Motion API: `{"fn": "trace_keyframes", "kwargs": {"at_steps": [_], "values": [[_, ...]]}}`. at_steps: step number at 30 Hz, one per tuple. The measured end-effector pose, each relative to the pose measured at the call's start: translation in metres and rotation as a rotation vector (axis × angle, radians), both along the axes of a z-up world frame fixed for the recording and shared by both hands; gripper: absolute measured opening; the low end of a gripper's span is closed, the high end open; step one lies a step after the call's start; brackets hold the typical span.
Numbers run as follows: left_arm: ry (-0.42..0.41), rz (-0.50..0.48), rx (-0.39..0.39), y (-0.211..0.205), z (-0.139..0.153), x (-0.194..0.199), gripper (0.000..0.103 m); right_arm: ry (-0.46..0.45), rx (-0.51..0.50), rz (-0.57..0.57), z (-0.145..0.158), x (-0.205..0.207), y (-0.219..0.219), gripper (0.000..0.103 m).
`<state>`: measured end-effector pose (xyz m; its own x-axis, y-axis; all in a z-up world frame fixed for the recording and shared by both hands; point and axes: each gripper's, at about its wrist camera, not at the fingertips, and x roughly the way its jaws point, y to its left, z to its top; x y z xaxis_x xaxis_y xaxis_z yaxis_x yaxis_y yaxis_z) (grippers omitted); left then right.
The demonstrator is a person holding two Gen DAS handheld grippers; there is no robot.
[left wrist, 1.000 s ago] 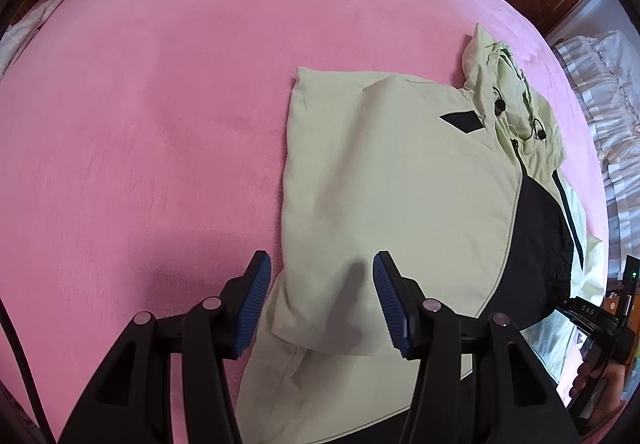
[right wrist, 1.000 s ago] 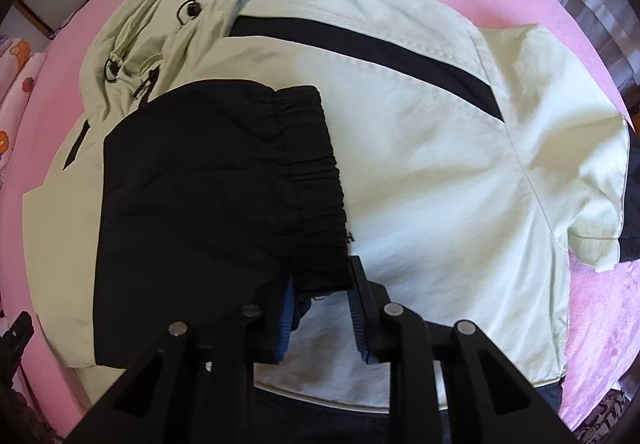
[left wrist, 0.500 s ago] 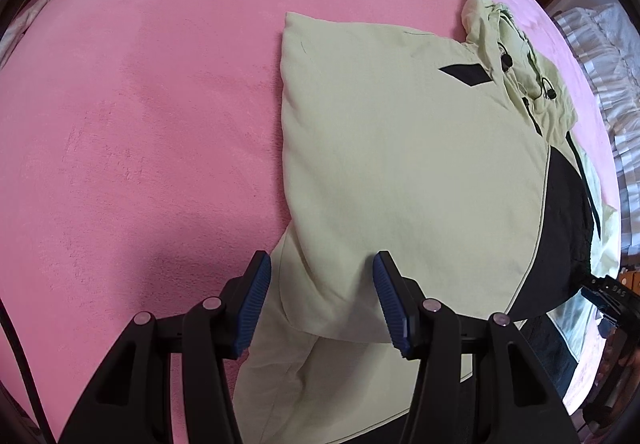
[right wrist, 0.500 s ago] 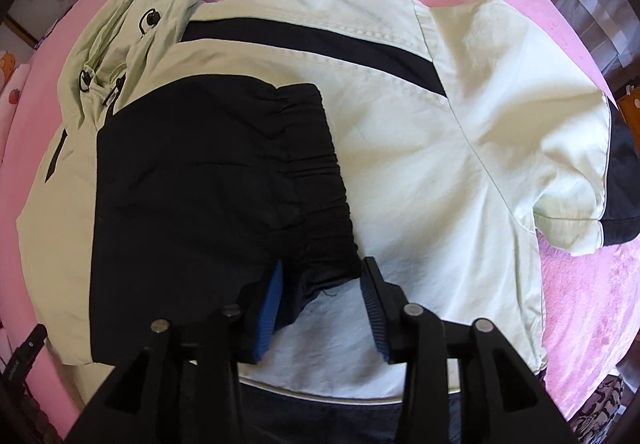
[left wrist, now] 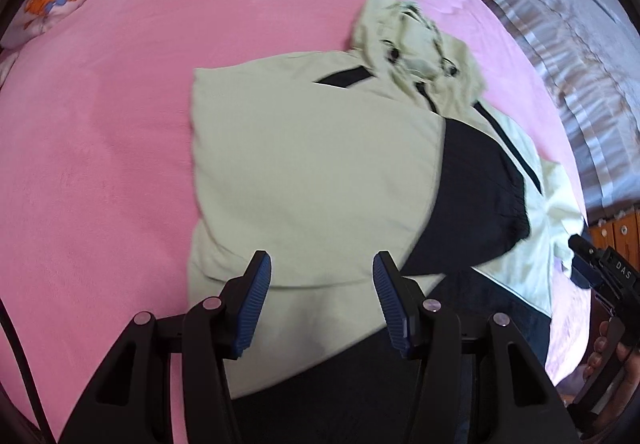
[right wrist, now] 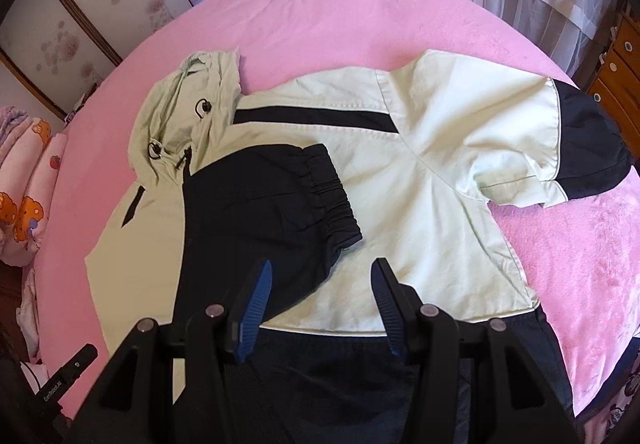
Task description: Fold large clothes
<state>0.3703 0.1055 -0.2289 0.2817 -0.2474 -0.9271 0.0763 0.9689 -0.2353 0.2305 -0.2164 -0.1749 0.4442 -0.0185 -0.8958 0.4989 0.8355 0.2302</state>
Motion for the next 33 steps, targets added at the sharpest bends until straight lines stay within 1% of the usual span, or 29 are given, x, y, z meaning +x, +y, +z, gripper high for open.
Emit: {"fn": "trace_keyframes", "kwargs": {"at_steps": [1,2,4,6,8,11,15,17,19,20,21,26,29,32,33], "values": [[-0.003,-0.019,0.005,-0.007,0.005,-0.005,0.054,-0.014,-0.003,-0.003,0.007,-0.009,-0.004,0.052],[-0.008,-0.045,0.006,-0.017,0.009,-0.009,0.062,-0.022,-0.012,-0.005,0.013,-0.013,-0.007,0.052],[-0.017,-0.104,0.0,-0.041,0.018,-0.018,0.072,-0.032,-0.028,-0.008,0.019,-0.022,-0.012,0.052],[-0.026,-0.147,0.004,-0.064,0.024,-0.025,0.072,-0.037,-0.021,-0.015,0.017,-0.025,-0.02,0.052],[-0.028,-0.18,0.03,-0.088,0.029,-0.033,0.072,-0.041,-0.002,-0.03,0.016,-0.035,-0.036,0.052],[-0.023,-0.202,0.04,-0.122,0.034,-0.04,0.073,-0.034,0.035,-0.056,0.007,-0.046,-0.062,0.052],[-0.027,-0.2,0.068,-0.172,0.041,-0.047,0.074,-0.003,0.066,-0.074,-0.001,-0.06,-0.106,0.053],[-0.025,-0.192,0.068,-0.192,0.044,-0.049,0.078,0.004,0.076,-0.071,0.0,-0.066,-0.127,0.053],[-0.024,-0.19,0.063,-0.213,0.046,-0.05,0.079,-0.001,0.092,-0.071,0.004,-0.071,-0.147,0.056],[-0.025,-0.195,0.061,-0.225,0.047,-0.051,0.079,-0.005,0.101,-0.07,0.006,-0.074,-0.156,0.06],[-0.024,-0.205,0.065,-0.238,0.046,-0.051,0.079,-0.009,0.115,-0.07,0.007,-0.076,-0.166,0.063],[-0.034,-0.259,0.098,-0.302,0.038,-0.053,0.079,-0.012,0.165,-0.077,0.005,-0.086,-0.211,0.063],[-0.037,-0.307,0.135,-0.341,0.03,-0.055,0.079,0.006,0.18,-0.086,-0.004,-0.091,-0.237,0.063],[-0.03,-0.346,0.161,-0.372,0.022,-0.057,0.079,0.017,0.231,-0.129,-0.017,-0.099,-0.266,0.063],[-0.03,-0.359,0.164,-0.382,0.019,-0.057,0.079,0.027,0.232,-0.141,-0.02,-0.101,-0.273,0.063]]}}
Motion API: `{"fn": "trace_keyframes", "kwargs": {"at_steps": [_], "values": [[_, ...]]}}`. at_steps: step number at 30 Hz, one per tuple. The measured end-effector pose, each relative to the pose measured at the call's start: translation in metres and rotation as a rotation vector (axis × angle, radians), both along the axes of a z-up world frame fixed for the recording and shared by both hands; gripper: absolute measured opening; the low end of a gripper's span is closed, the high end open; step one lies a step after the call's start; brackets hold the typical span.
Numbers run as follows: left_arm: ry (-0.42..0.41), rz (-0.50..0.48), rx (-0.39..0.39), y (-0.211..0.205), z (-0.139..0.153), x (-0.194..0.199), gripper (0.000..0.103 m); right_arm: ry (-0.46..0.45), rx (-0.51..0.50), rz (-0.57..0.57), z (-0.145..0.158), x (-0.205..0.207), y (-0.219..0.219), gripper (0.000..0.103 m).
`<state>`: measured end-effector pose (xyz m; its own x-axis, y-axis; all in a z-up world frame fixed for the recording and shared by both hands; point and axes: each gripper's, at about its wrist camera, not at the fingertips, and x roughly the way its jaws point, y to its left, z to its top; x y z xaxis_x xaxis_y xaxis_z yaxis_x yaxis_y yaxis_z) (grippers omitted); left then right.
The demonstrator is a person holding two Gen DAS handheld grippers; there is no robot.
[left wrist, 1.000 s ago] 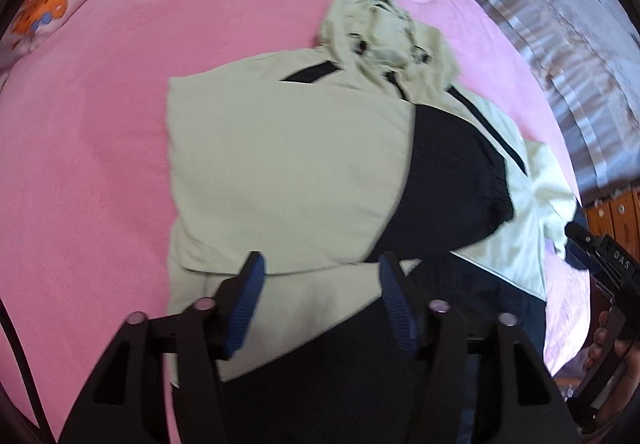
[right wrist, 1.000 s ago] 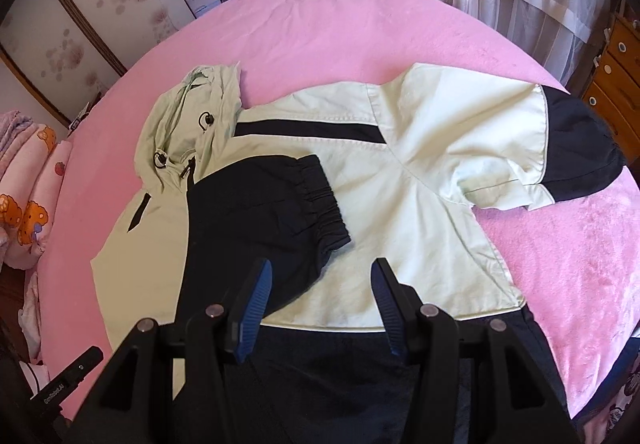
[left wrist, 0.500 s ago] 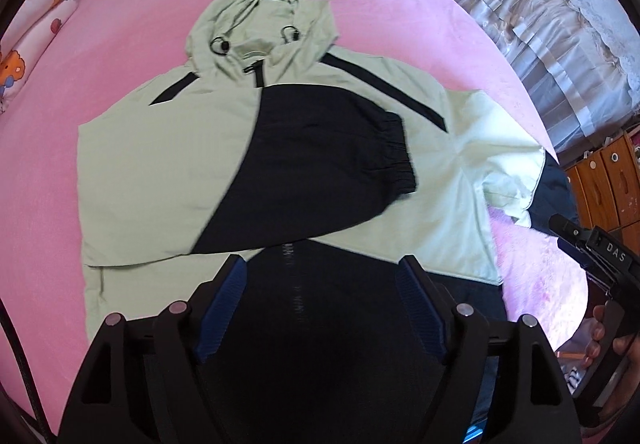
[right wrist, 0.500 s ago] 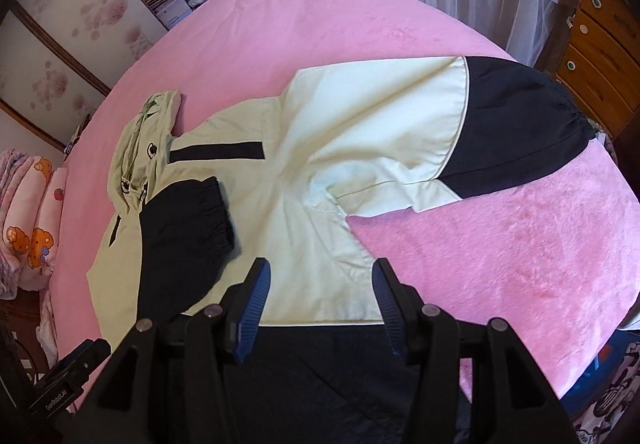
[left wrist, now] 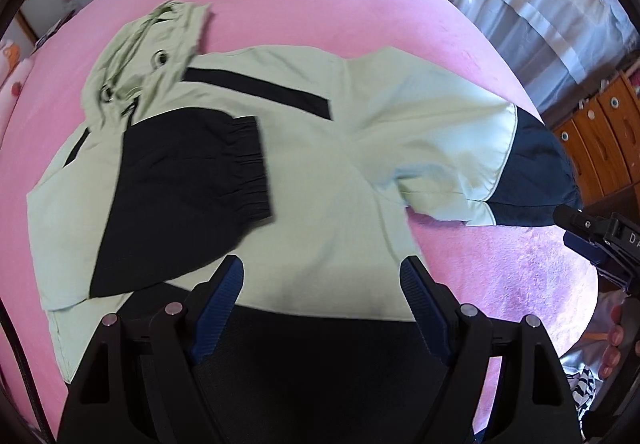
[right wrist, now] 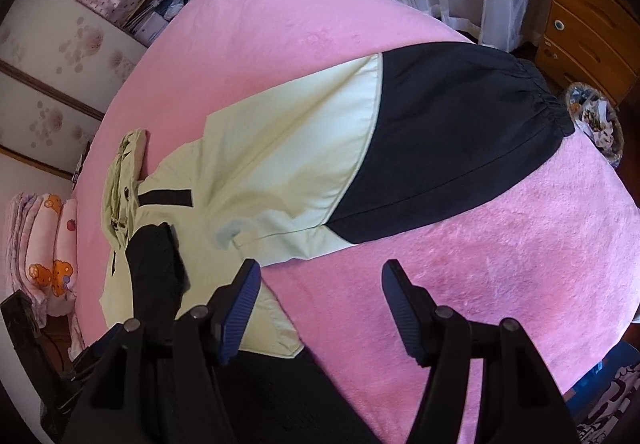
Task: Fold large clothes
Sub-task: 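Grasp the black cuff of the other sleeve with the right gripper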
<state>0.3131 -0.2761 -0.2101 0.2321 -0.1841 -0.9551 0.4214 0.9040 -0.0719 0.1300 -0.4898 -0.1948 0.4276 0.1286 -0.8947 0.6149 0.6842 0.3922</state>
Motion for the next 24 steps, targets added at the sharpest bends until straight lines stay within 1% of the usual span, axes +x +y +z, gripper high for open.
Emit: {"fn": "trace_keyframes", "kwargs": {"at_steps": [3,7,11,15,20,24], "values": [[0.003,-0.028,0.011,-0.024,-0.007,0.0,0.079,0.028,-0.001,-0.028,-0.011,-0.006,-0.025,0.063],[0.006,-0.045,0.002,-0.045,-0.015,0.001,0.079,0.055,0.017,-0.098,-0.022,-0.017,-0.058,0.063],[0.015,-0.063,0.006,-0.061,-0.026,0.002,0.079,0.079,0.007,-0.183,-0.032,-0.029,-0.095,0.063],[0.023,-0.075,-0.012,-0.072,-0.033,0.006,0.079,0.096,0.0,-0.275,-0.044,-0.039,-0.13,0.063],[0.005,-0.091,-0.018,-0.082,-0.038,0.007,0.079,0.134,0.003,-0.35,-0.065,-0.046,-0.156,0.063],[0.02,-0.086,-0.016,-0.085,-0.043,0.01,0.079,0.12,0.008,-0.387,-0.077,-0.049,-0.165,0.063]]}}
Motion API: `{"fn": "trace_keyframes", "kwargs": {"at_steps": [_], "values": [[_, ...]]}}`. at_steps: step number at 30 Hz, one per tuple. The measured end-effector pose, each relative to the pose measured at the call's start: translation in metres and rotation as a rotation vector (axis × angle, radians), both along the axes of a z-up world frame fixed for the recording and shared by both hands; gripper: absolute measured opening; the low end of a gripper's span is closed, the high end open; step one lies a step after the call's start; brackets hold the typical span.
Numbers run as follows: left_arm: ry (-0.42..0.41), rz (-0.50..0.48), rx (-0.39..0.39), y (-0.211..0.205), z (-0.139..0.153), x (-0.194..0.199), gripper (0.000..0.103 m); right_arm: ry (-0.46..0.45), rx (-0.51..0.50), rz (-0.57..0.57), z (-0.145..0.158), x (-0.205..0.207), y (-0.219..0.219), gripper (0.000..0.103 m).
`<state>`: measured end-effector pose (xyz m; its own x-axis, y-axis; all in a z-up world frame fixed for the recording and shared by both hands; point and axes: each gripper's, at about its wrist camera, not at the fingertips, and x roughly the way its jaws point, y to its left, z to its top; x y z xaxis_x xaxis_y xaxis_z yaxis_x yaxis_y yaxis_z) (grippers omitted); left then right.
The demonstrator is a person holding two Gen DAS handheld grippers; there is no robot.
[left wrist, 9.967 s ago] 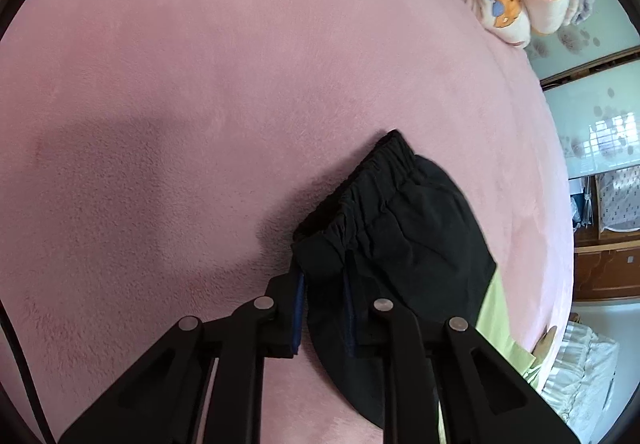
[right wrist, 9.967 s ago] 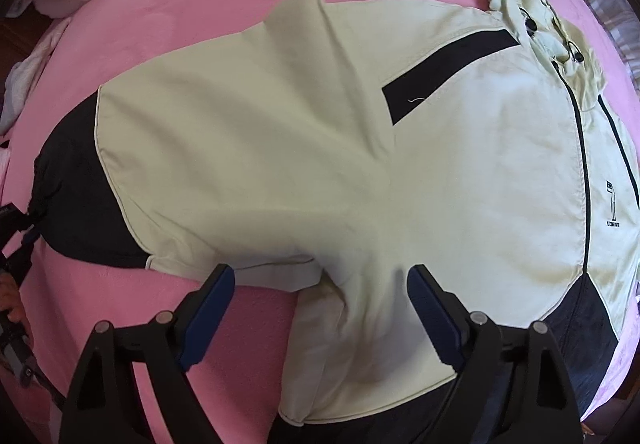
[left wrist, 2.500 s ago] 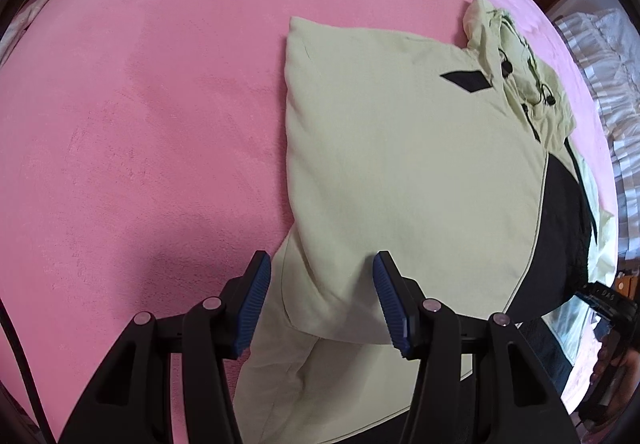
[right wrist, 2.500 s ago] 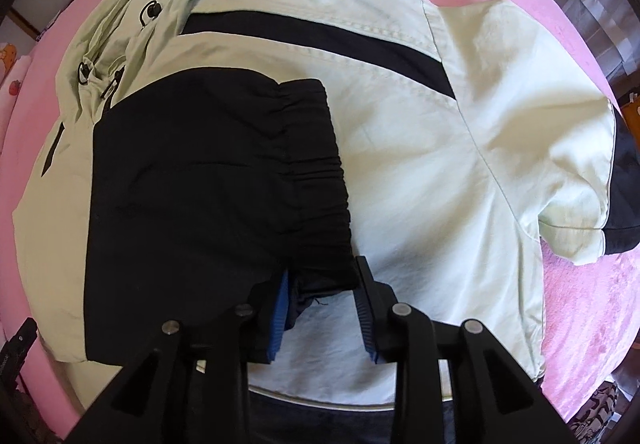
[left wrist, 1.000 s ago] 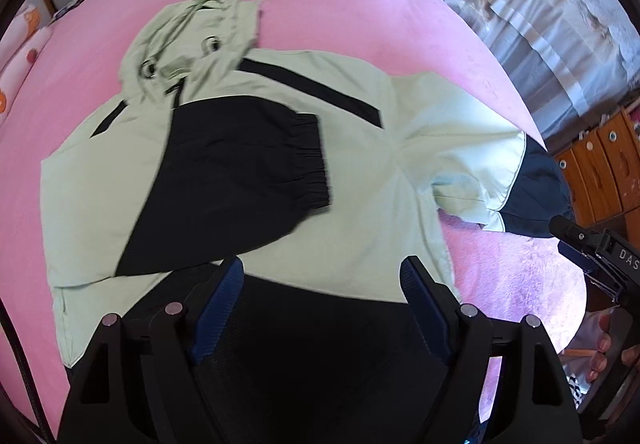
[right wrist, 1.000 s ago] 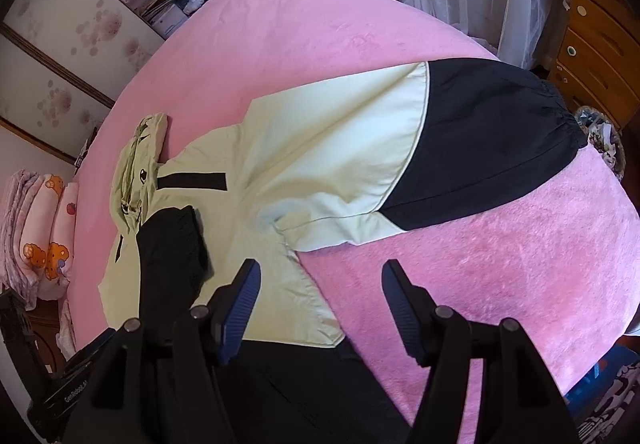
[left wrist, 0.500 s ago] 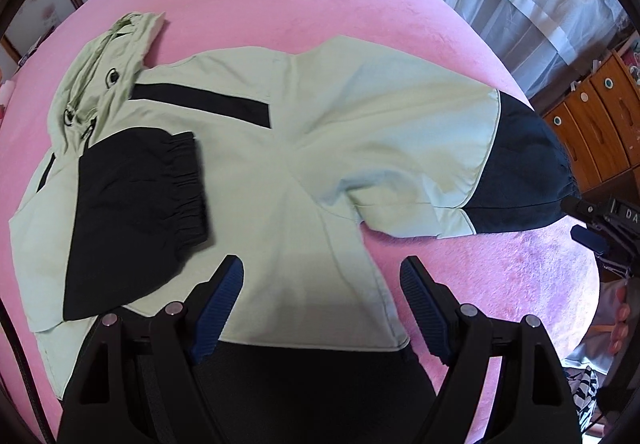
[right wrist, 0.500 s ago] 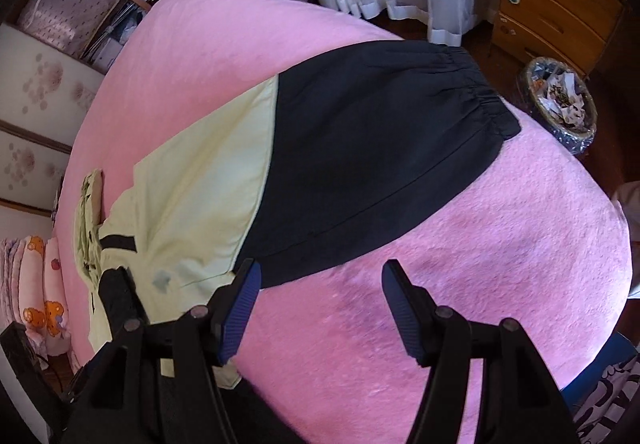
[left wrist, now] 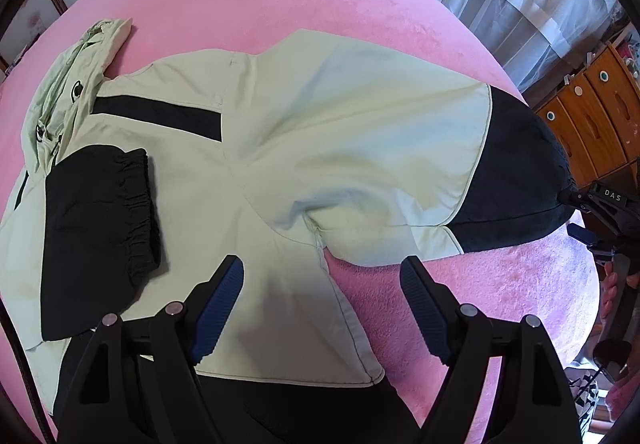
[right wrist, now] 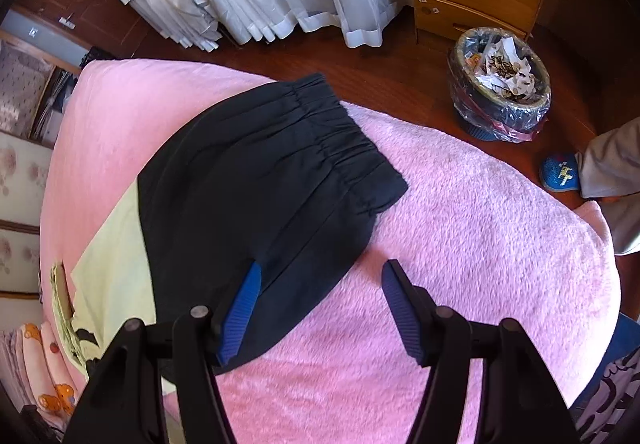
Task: Fold large clothes
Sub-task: 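Grasp the black cuff of the other sleeve with the right gripper, then fold the held sleeve across the jacket front with the right gripper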
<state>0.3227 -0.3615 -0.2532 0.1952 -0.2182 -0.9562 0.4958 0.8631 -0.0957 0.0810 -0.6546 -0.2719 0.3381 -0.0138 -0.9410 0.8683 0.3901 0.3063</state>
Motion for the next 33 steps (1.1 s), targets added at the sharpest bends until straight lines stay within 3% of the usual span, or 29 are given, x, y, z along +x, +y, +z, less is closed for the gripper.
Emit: {"fn": "trace_keyframes", "kwargs": {"at_steps": [4,8,10,13,21,27,33], "values": [[0.006,0.007,0.006,0.001,-0.003,0.0,0.079,-0.033,-0.025,-0.015,-0.007,0.003,-0.006,0.063],[0.009,0.029,0.002,0.007,-0.004,0.001,0.079,-0.038,-0.097,-0.014,-0.006,0.008,-0.009,0.036],[0.012,0.043,-0.004,0.011,-0.004,0.001,0.079,-0.016,-0.102,-0.016,-0.008,0.01,-0.01,0.029],[0.01,0.06,-0.007,0.016,-0.004,0.002,0.079,-0.042,-0.102,-0.03,-0.006,0.008,-0.011,0.007],[-0.014,0.106,-0.028,0.038,0.011,0.005,0.079,-0.079,-0.167,0.015,0.016,0.017,-0.003,0.004],[-0.044,0.152,-0.043,0.061,0.026,0.008,0.079,-0.182,-0.207,0.096,0.056,0.024,0.021,0.003],[-0.074,0.201,-0.057,0.095,0.04,0.011,0.079,-0.295,-0.268,0.254,0.1,0.053,0.064,0.003]]}}
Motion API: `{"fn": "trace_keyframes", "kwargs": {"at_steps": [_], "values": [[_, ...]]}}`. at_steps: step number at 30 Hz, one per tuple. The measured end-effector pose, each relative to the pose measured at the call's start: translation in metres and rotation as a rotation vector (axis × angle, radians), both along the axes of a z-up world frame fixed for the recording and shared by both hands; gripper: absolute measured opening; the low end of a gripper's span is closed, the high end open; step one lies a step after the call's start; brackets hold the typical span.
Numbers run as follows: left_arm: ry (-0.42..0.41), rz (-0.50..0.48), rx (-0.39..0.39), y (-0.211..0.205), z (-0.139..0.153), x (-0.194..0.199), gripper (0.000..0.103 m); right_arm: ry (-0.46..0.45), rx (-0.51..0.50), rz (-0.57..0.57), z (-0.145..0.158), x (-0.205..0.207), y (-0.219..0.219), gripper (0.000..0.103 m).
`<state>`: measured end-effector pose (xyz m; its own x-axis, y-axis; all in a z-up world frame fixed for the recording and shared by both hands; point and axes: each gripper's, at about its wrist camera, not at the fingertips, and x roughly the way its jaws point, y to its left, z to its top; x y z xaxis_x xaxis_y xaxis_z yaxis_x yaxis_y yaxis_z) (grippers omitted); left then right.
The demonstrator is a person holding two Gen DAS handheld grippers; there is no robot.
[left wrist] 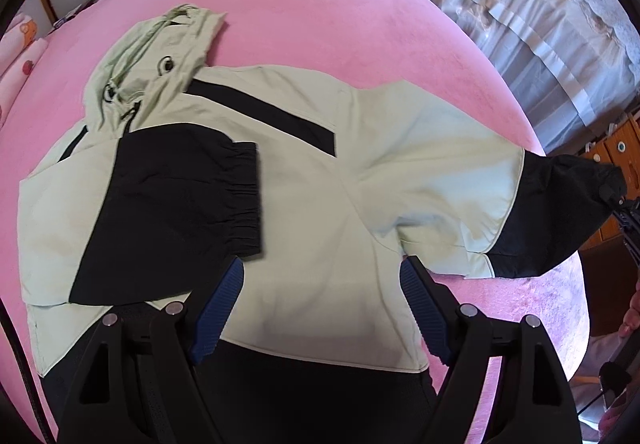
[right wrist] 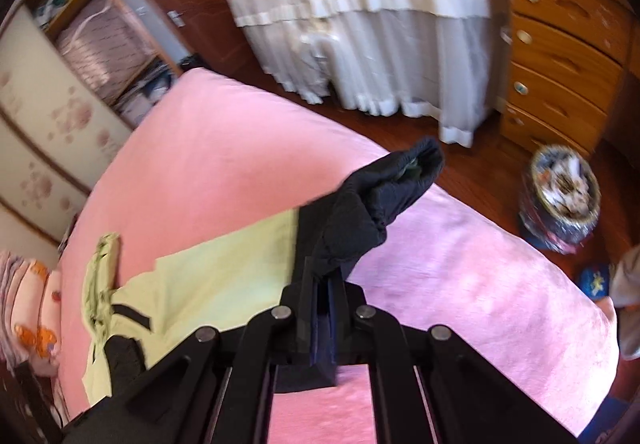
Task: Fold large clothes
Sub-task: 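Fold the held sleeve across the jacket front with the right gripper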
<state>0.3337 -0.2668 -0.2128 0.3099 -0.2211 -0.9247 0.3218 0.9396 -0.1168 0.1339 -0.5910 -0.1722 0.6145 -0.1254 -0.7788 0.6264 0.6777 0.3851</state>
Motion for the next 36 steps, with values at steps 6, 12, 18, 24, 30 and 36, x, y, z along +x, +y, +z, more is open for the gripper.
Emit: {"fn": "trace_keyframes", "kwargs": {"at_steps": [6,12,18,24,30,36], "values": [[-0.024,0.055,-0.017,0.036,0.012,0.004,0.079,-0.067,-0.039,0.2,0.029,0.042,0.06,0.003],[-0.034,0.102,-0.043,0.072,0.021,0.011,0.079,-0.105,0.0,0.346,0.034,0.074,0.122,0.003],[-0.002,0.133,-0.061,0.107,0.022,0.02,0.079,-0.101,0.077,0.499,0.022,0.098,0.187,0.003],[0.028,0.158,-0.074,0.138,0.017,0.029,0.079,-0.05,0.139,0.615,-0.004,0.114,0.245,0.003],[0.065,0.165,-0.079,0.154,0.006,0.041,0.079,0.046,0.213,0.665,-0.049,0.125,0.284,0.004],[0.093,0.14,-0.084,0.149,-0.005,0.05,0.079,0.168,0.267,0.649,-0.081,0.13,0.286,0.011]]}}
